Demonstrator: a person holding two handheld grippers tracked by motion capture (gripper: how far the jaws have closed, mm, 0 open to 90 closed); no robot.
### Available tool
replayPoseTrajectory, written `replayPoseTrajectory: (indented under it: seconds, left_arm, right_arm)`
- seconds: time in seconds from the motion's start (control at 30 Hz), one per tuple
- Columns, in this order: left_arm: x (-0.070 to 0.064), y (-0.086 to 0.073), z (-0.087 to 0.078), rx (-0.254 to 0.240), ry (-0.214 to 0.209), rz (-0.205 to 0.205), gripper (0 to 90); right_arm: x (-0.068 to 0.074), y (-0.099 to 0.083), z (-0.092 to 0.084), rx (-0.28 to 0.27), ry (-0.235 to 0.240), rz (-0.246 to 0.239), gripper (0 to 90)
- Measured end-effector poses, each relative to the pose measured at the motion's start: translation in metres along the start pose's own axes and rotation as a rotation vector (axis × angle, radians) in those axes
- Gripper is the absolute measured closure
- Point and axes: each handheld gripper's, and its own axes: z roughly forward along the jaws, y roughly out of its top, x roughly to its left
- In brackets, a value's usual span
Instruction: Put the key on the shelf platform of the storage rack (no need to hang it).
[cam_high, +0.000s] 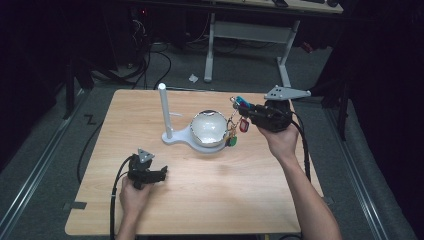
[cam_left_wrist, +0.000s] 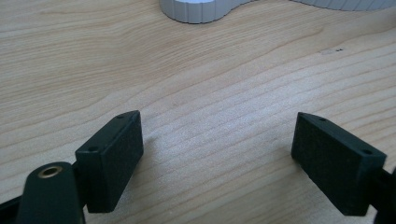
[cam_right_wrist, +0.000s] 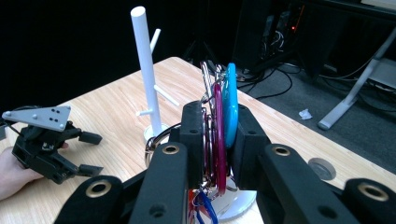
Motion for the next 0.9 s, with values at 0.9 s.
replayPoseTrajectory:
  seconds: [0.9]
  left_arm:
    - [0.0, 0.0, 0.0, 0.002, -0.001, -0.002, 17.1]
  right_arm:
    - [-0.003, 0.024, 0.054, 0.023, -0.001, 0.019, 77.9]
